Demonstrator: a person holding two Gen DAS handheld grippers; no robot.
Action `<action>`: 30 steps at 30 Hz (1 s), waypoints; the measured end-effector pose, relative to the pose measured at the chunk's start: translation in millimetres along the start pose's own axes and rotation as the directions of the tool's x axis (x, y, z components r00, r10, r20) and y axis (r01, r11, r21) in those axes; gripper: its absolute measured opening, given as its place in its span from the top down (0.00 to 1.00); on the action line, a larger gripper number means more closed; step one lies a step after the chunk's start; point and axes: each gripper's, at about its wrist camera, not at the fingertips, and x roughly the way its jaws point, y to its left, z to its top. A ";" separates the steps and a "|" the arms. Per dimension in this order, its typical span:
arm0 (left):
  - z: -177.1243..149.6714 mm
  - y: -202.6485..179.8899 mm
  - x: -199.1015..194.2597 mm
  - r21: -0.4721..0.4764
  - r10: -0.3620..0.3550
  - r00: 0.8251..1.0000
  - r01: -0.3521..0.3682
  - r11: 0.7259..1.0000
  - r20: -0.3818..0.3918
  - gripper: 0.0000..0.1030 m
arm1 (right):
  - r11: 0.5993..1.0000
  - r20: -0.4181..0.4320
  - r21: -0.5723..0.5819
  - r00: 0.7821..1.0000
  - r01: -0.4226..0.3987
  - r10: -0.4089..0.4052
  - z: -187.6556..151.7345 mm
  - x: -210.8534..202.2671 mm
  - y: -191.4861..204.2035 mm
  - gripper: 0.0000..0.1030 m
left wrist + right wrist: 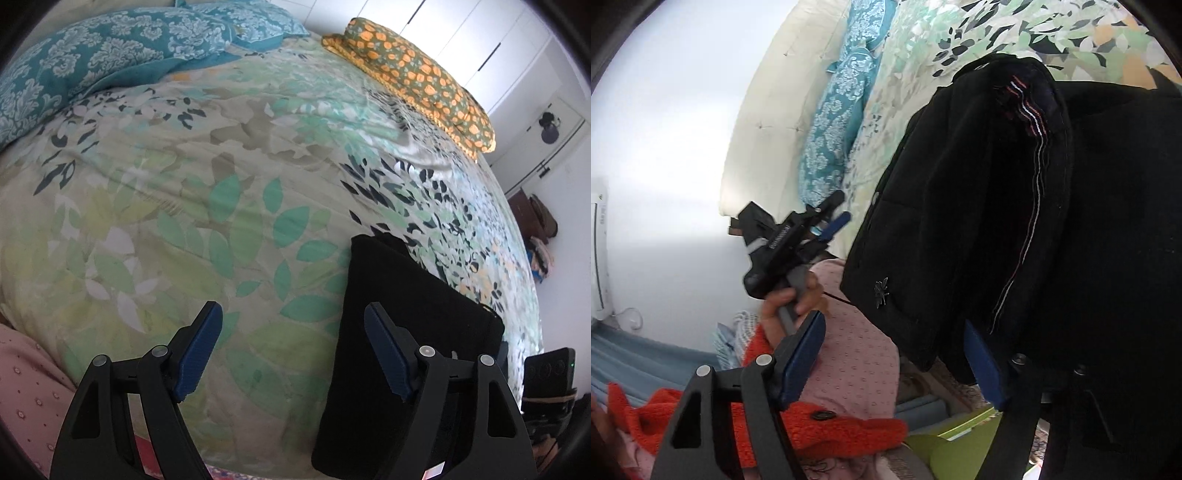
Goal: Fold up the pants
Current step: 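Grasp the folded trousers with the right tool and lift them off the duvet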
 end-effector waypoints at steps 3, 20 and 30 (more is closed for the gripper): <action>-0.1 -1.1 5.3 0.006 0.004 1.000 -0.004 1.000 -0.006 0.22 | 0.996 -0.016 0.030 0.996 0.086 -0.085 1.4 12.0 -9.4 0.49; -0.8 2.5 -0.7 0.012 0.014 1.000 -0.014 1.000 0.003 0.22 | 0.964 0.176 -0.240 0.982 0.111 -0.069 -7.6 -80.3 98.1 0.81; -4.1 -5.0 -6.5 0.035 -0.014 1.000 0.014 0.999 -0.003 0.22 | 0.950 0.209 -0.174 0.953 0.258 -0.220 -39.9 -142.7 67.1 0.81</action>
